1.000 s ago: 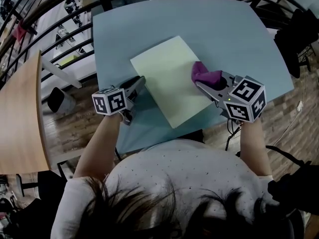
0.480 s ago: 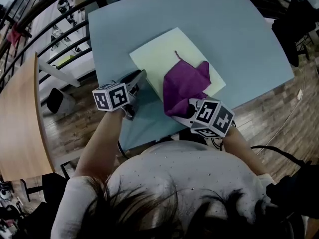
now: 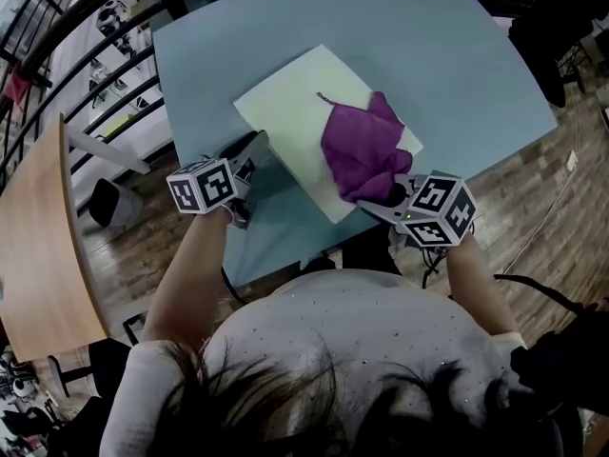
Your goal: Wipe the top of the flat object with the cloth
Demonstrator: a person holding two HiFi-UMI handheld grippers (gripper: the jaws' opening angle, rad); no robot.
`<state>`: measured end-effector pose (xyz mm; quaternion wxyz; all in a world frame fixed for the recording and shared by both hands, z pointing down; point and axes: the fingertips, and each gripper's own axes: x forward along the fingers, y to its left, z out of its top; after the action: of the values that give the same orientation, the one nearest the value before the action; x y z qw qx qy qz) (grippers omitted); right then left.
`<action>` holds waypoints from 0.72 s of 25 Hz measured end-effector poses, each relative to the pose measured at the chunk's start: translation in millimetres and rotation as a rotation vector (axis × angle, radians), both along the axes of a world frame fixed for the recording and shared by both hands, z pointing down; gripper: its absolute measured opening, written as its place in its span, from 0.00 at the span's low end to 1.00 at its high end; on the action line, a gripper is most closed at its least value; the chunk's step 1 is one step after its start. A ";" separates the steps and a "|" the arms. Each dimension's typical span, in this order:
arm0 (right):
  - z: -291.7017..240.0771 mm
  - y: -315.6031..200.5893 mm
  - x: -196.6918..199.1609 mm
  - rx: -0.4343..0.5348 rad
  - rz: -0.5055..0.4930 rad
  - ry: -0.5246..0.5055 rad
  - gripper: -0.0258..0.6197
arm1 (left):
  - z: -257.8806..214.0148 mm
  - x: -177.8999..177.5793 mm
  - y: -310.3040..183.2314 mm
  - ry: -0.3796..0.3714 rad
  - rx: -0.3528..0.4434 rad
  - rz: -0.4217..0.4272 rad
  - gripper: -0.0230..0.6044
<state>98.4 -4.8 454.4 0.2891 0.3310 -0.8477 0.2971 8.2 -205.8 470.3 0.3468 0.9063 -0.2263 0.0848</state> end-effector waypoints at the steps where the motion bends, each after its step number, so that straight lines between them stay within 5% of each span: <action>1: -0.3 -1.6 10.5 0.003 0.034 0.000 0.07 | -0.4 1.0 0.2 0.001 0.001 0.001 0.22; 18: -3.9 -39.4 145.6 0.065 0.522 -0.040 0.07 | -3.4 4.2 0.0 -0.004 0.003 -0.002 0.22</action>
<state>243.9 -44.2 450.6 0.1748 0.5416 -0.7483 0.3409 12.5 -205.8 466.8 0.3453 0.9063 -0.2279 0.0862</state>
